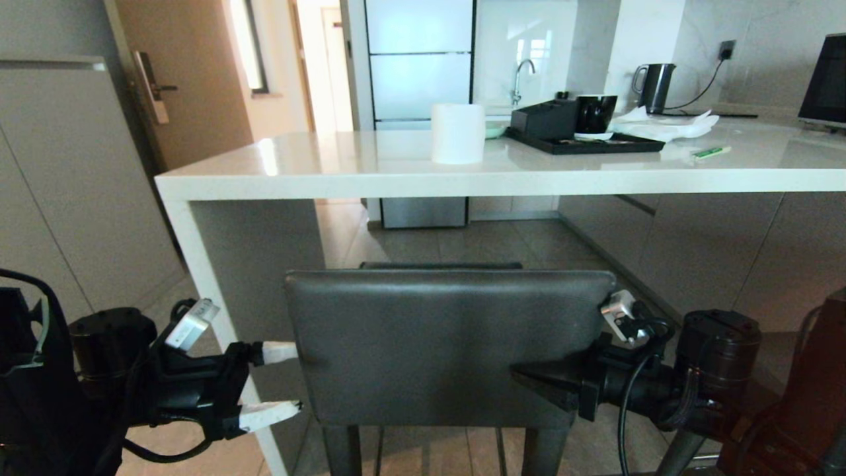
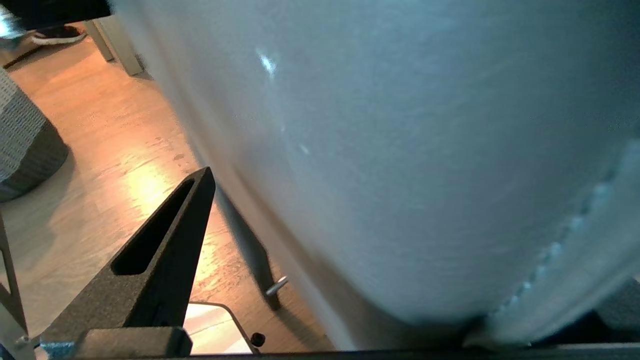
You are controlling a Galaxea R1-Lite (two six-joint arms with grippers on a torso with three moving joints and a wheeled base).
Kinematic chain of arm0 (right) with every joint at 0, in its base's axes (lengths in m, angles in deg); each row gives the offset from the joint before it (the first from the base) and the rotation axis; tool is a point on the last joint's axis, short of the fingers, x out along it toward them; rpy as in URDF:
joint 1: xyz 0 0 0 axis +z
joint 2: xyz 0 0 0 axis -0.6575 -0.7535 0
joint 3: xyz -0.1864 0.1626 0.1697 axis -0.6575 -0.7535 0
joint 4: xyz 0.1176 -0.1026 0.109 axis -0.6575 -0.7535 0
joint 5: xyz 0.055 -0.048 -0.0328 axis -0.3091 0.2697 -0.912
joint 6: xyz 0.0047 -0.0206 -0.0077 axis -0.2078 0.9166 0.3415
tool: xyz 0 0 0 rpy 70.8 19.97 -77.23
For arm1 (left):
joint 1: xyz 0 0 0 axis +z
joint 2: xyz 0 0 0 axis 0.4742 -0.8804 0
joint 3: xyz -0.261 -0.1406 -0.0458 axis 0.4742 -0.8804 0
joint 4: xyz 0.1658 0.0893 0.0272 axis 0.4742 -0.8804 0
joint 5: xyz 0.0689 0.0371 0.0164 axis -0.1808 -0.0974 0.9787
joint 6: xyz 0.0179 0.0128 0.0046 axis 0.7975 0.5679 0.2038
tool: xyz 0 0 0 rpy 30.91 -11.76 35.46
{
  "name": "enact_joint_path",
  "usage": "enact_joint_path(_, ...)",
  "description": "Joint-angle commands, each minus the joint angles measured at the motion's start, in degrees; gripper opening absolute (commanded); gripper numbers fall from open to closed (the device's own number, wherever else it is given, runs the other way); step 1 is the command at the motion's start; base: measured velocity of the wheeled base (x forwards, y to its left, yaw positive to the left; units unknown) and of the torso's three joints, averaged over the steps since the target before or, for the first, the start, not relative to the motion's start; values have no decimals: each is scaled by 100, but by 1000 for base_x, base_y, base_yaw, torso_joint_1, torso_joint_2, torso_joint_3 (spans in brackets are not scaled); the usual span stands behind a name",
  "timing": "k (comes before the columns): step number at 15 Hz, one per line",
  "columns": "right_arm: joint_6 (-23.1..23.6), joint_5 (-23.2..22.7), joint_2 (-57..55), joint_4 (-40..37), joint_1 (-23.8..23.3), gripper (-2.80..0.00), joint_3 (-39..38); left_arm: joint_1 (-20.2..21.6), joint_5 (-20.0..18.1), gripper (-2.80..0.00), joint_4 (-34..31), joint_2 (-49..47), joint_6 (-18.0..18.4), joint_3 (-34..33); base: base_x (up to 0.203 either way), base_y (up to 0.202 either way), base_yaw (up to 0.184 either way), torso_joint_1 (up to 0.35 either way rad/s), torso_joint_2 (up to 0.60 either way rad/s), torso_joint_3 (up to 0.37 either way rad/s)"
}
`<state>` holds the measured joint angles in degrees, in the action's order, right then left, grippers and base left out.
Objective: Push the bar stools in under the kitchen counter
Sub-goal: Pull the gray chair out from under the dining table
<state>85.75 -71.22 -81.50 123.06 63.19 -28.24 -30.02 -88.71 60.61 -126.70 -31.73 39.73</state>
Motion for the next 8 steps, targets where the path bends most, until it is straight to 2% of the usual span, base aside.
enact_joint_path(1,36,-50,20,38,60,0,-54,28,120,0,6,223,10,-256,0,0,0,0,0,0)
enact_joint_path(3,36,-49,48,38,60,0,-117,71,721,0,6,160,71,-105,0,0,0,0,0,0)
enact_joint_path(6,36,-49,126,38,60,0,-178,407,1162,0,6,-43,124,332,0,0,0,0,0,0)
enact_joint_path(8,36,-55,118,38,60,0,-178,424,1280,0,6,-73,146,336,0,0,0,0,0,0)
